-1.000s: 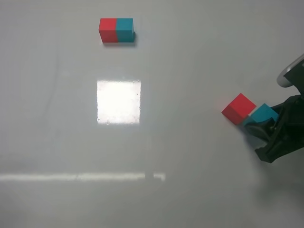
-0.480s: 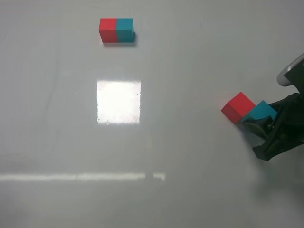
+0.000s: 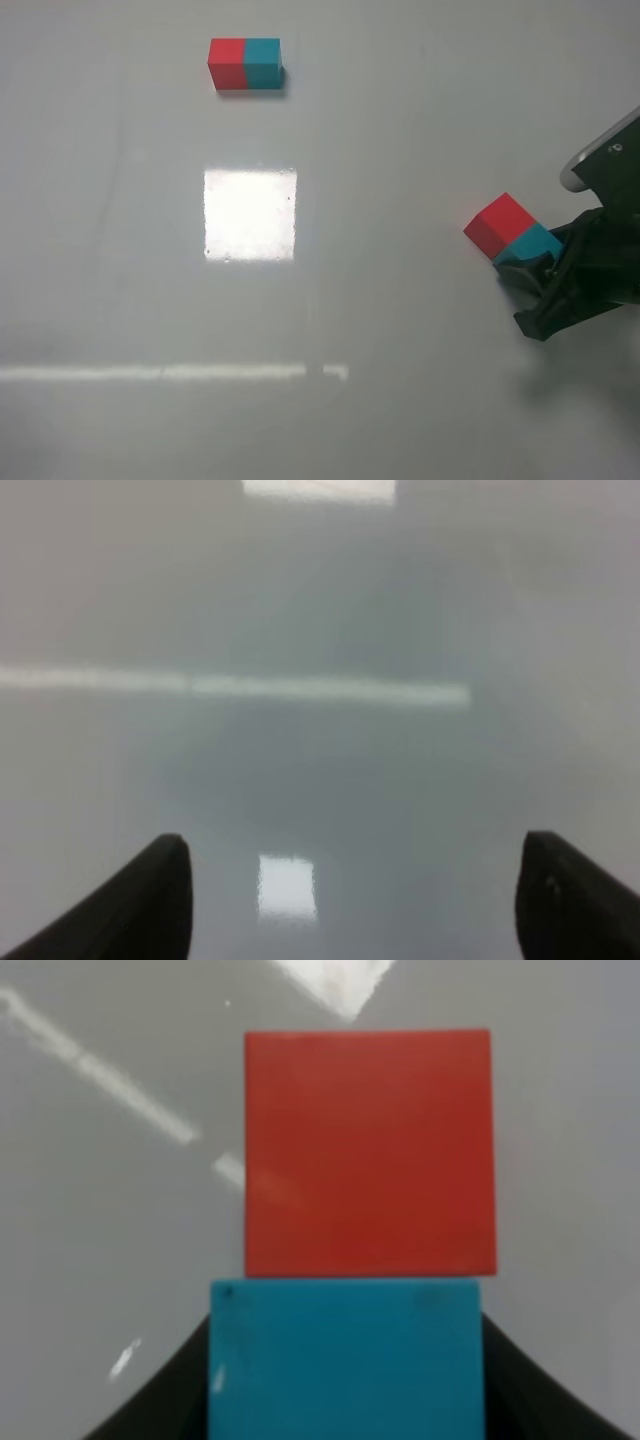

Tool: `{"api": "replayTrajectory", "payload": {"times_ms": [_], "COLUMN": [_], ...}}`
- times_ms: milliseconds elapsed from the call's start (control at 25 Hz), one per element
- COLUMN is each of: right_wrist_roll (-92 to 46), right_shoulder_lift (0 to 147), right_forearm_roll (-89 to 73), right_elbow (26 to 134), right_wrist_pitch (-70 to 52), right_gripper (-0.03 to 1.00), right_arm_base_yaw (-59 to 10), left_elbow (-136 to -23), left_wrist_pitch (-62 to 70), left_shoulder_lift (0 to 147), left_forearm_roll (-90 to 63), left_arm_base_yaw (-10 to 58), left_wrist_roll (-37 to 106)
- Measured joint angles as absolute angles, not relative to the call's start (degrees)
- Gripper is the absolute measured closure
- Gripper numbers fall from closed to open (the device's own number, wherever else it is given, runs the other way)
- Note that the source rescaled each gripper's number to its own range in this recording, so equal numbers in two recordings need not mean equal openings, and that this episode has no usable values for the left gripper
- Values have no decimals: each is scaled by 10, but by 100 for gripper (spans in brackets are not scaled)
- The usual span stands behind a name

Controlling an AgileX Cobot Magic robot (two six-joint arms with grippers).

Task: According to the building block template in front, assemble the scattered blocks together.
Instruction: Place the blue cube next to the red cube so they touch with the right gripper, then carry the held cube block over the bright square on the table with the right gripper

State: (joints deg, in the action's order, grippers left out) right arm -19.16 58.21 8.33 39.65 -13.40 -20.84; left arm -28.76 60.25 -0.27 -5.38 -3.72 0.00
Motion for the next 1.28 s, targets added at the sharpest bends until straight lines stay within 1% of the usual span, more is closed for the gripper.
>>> {"api": "replayTrajectory", "payload": {"times_ms": [520, 560, 600, 680, 760, 800, 840, 960, 1280], "right_wrist_roll": [-189, -189, -189, -189, -189, -189, -189, -189, -195], "right_shoulder_lift": [590, 590, 590, 590, 590, 590, 590, 588, 560], "right_forearm_roll": [76, 76, 76, 76, 73, 72, 70, 65, 66], "right_elbow": [396, 396, 396, 396, 396, 396, 396, 396, 396], "right_wrist_pitch": [-121, -120, -119, -117, -117, -117, -118, -118, -115], "right_gripper": [96, 94, 88, 65, 46, 40, 37, 33, 32], "right_arm_base_yaw": [-208, -208, -208, -208, -208, -208, -208, -208, -208], "left_elbow": [-288, -288, -288, -288, -288, -288, -288, -288, -288], "left_wrist_pitch": [602, 602, 602, 602, 602, 602, 602, 602, 602], "left_shoulder_lift": [-3, -3, -3, -3, -3, -3, -3, -3, -3], "left_forearm_roll": [-54, -54, -54, -54, -54, -54, -54, -54, -54], "left_arm_base_yaw": [-37, -37, -37, -37, -37, -37, -37, -37, -37], "left_wrist_roll": [0, 0, 0, 0, 0, -3, -3, 0, 0]}}
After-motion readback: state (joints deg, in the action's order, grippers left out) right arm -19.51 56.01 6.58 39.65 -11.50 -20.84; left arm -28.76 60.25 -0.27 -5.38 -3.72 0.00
